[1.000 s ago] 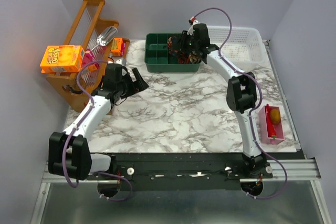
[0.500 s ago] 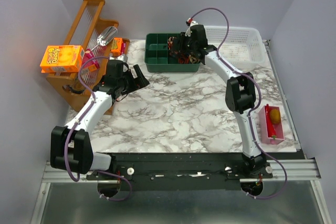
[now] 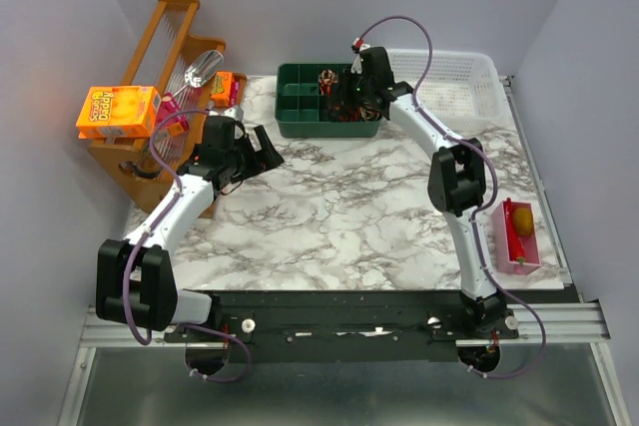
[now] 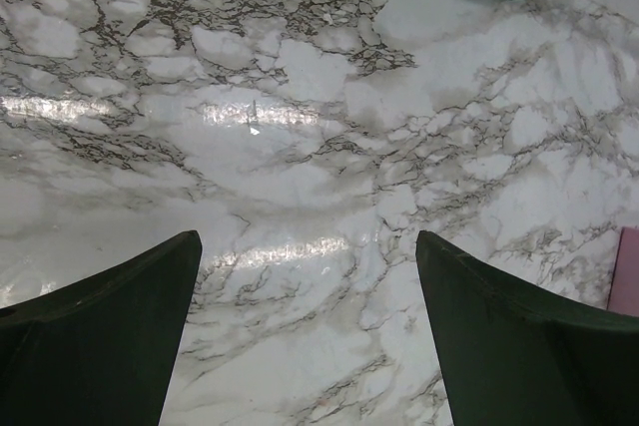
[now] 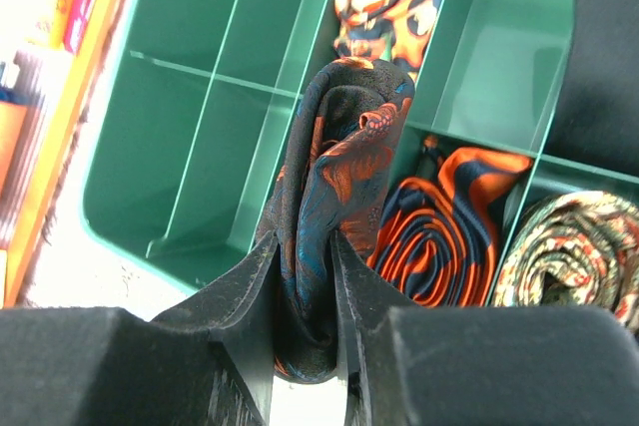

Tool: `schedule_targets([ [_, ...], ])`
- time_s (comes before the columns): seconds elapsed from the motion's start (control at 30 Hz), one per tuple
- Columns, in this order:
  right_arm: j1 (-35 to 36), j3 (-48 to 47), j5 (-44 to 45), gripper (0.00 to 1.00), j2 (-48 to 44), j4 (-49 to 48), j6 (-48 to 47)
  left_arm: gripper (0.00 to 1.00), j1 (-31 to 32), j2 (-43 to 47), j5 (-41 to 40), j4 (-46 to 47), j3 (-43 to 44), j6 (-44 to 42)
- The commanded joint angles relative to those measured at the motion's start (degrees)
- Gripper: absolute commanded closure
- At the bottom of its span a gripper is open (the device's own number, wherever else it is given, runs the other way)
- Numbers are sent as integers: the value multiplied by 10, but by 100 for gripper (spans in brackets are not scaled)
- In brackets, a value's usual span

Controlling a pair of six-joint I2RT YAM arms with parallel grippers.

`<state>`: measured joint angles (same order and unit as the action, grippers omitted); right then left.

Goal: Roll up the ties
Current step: Move the bin to the center of the board.

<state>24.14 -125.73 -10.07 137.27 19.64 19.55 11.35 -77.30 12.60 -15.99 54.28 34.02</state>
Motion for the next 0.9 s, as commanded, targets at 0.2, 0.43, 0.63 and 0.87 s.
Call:
schedule_targets([
  [0.2, 17, -71, -48, 69, 51, 108, -25, 1, 0, 17, 4, 1, -22, -9],
  [0.43, 22, -102, -75, 69, 70, 181, -43, 1, 0, 21, 5, -1, -28, -11],
  [0.63, 25, -108, -108, 69, 70, 247, -65, 1, 0, 23, 4, -3, -28, -12],
  [0.87, 28, -79, -120, 70, 50, 319, -85, 1, 0, 29, 3, -4, -28, -11],
])
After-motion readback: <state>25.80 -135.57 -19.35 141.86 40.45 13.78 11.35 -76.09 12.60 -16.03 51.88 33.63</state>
